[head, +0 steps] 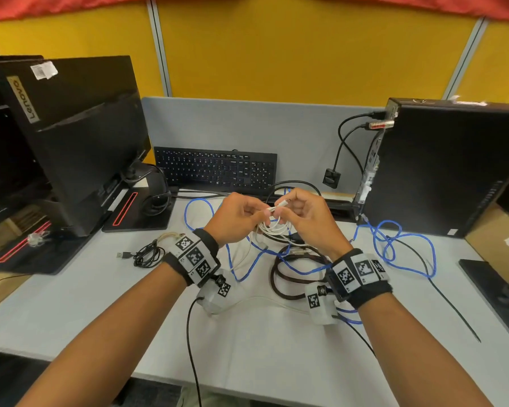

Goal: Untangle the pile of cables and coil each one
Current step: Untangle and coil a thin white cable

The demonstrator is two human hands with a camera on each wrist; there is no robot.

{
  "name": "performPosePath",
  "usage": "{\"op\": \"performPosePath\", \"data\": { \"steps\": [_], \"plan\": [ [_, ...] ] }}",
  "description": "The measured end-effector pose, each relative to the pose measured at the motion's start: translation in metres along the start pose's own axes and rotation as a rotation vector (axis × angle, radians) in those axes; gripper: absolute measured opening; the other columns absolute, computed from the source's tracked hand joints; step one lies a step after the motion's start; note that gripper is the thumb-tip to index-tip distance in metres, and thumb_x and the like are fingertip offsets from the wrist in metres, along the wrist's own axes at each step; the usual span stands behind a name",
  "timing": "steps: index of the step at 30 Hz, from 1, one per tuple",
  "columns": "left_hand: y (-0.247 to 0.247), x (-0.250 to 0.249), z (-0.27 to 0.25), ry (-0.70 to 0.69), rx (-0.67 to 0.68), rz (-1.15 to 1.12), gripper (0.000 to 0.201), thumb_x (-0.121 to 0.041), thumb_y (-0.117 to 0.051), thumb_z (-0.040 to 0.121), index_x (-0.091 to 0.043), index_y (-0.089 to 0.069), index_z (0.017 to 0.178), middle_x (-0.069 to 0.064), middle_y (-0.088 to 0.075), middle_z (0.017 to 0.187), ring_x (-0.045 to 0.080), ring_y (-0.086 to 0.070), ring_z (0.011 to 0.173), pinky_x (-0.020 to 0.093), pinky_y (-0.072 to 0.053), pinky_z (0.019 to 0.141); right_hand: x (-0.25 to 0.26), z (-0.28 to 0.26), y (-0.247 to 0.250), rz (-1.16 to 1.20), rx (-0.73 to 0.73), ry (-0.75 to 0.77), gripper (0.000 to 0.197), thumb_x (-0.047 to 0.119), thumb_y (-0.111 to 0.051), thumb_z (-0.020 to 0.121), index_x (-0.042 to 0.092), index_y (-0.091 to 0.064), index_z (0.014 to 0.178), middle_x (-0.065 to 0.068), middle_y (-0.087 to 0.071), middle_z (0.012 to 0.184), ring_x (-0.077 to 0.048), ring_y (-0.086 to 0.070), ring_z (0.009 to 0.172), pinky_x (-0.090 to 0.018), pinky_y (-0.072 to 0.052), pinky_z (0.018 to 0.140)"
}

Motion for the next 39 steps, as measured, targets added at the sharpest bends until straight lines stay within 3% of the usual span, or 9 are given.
{"op": "performPosePath", "data": {
  "steps": [6,12,17,21,25,28,30,34,39],
  "plan": [
    [-0.001,-0.001,-0.002,0.001,-0.015,-0.028,0.019,-0.009,-0.069,0.093,0.000,-0.075,0.109,0.016,-0.077,0.095,0.032,-0.075,0.083,0.049,-0.062,0.075,-0.007,-0.002,-0.009,0.274,-0.026,-0.143,0.009,0.012,-0.061,0.101,0.004,-0.065,0.103,-0.016,-0.076,0.086,-0.026,-0.072,0.077,-0.034,-0.060,0.075],
    [0.000,0.008,-0.005,-0.045,-0.053,0.166,0.033,-0.005,-0.062,0.096,-0.015,-0.068,0.127,0.008,-0.077,0.087,0.013,-0.075,0.069,0.036,-0.064,0.070,0.001,0.004,-0.007,0.013,-0.097,0.003,0.006,0.018,-0.063,0.100,0.013,-0.066,0.101,-0.001,-0.075,0.101,-0.014,-0.072,0.099,-0.027,-0.058,0.085],
    [-0.002,0.010,-0.008,-0.090,-0.088,0.236,0.028,-0.008,-0.061,0.095,-0.012,-0.070,0.122,0.008,-0.078,0.085,0.005,-0.073,0.063,0.018,-0.059,0.061,0.002,0.007,0.003,0.227,-0.314,-0.115,0.008,0.012,-0.059,0.101,0.008,-0.066,0.100,-0.002,-0.079,0.087,-0.019,-0.076,0.089,-0.030,-0.061,0.080],
    [-0.006,0.007,-0.005,-0.098,-0.093,0.282,0.029,-0.008,-0.061,0.096,-0.009,-0.069,0.124,0.010,-0.078,0.086,0.011,-0.075,0.068,0.028,-0.062,0.067,0.000,0.012,0.007,0.251,-0.413,-0.206,0.014,0.010,-0.062,0.100,0.008,-0.058,0.113,-0.005,-0.077,0.078,-0.018,-0.075,0.076,-0.031,-0.060,0.070],
    [-0.010,0.011,-0.005,-0.067,-0.128,0.301,0.029,-0.011,-0.061,0.097,-0.010,-0.068,0.125,0.006,-0.078,0.086,0.002,-0.071,0.064,0.029,-0.058,0.084,-0.002,0.006,0.002,-0.230,-0.509,-0.055,0.025,0.009,-0.065,0.097,0.013,-0.048,0.115,-0.007,-0.069,0.068,-0.021,-0.068,0.062,-0.034,-0.057,0.069],
    [-0.012,0.012,-0.006,-0.063,-0.152,0.274,0.029,-0.009,-0.061,0.097,-0.007,-0.069,0.125,0.008,-0.078,0.087,-0.007,-0.065,0.055,0.012,-0.055,0.063,-0.003,-0.001,-0.007,-0.534,-0.367,0.121,0.002,0.011,-0.063,0.099,0.009,-0.064,0.100,-0.001,-0.067,0.075,-0.014,-0.065,0.069,-0.035,-0.058,0.067],
    [-0.012,0.010,-0.006,-0.069,-0.177,0.233,0.029,-0.008,-0.062,0.096,-0.006,-0.069,0.124,0.007,-0.077,0.087,-0.010,-0.064,0.055,0.008,-0.052,0.057,-0.005,-0.003,-0.011,-0.524,-0.208,0.111,0.011,0.018,-0.062,0.100,0.011,-0.070,0.104,0.003,-0.070,0.088,-0.009,-0.066,0.080,-0.029,-0.059,0.075],
    [-0.005,0.009,-0.003,-0.062,-0.220,0.128,0.029,-0.008,-0.065,0.094,-0.006,-0.069,0.123,0.005,-0.076,0.087,0.004,-0.073,0.066,0.020,-0.060,0.064,-0.005,-0.003,-0.009,-0.437,-0.090,0.013,0.030,0.036,-0.070,0.094,0.020,-0.071,0.120,0.006,-0.073,0.091,-0.003,-0.068,0.083,-0.011,-0.052,0.071],
    [-0.005,0.009,-0.003,-0.043,-0.184,0.060,0.030,-0.007,-0.066,0.094,-0.005,-0.068,0.124,0.009,-0.077,0.096,0.012,-0.075,0.073,0.027,-0.062,0.067,0.006,0.004,-0.004,-0.676,-0.054,0.124,0.020,0.024,-0.065,0.098,0.012,-0.079,0.093,-0.006,-0.061,0.074,-0.011,-0.047,0.074,-0.030,-0.040,0.069]
  ]
}}
Point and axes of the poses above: each hand's wrist, its own z-axis towards the middle knuckle, its own y-axis out of the back of the hand, x = y × z, the point moved 2 cm from there along z, towards the middle knuckle
